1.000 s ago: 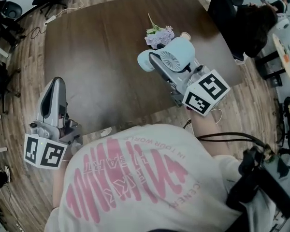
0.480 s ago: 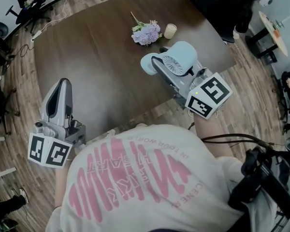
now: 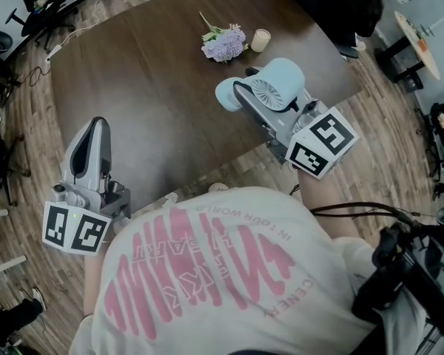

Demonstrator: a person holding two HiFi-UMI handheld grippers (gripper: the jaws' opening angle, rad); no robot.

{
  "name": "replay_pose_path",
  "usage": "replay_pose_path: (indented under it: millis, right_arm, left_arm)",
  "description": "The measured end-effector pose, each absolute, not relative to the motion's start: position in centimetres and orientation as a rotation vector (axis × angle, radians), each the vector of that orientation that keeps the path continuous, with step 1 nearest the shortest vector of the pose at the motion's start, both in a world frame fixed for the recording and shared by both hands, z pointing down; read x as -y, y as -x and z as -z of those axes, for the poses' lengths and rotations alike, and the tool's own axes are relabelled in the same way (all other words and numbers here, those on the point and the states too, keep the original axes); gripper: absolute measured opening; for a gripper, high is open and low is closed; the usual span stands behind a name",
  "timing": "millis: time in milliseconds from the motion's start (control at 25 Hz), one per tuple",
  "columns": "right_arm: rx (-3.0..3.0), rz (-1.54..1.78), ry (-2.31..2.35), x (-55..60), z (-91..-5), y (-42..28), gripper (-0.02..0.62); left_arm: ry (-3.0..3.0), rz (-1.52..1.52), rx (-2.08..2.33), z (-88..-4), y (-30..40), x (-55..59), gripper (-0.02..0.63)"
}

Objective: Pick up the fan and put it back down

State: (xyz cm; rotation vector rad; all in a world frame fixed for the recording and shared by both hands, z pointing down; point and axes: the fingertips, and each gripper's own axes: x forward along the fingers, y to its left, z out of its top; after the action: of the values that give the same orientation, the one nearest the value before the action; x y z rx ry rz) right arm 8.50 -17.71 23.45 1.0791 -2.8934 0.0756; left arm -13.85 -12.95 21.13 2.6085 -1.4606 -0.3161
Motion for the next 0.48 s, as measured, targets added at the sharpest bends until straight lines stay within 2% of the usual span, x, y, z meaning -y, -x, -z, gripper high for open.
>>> replay_pose_path:
  millis: [480]
  right_arm:
    - [2.882, -0.089, -1.051, 17.76, -23.94, -7.86, 0.143]
  left_arm:
    - [-2.607, 0.262, 1.460, -21.84, 13.83, 12.65, 0.014]
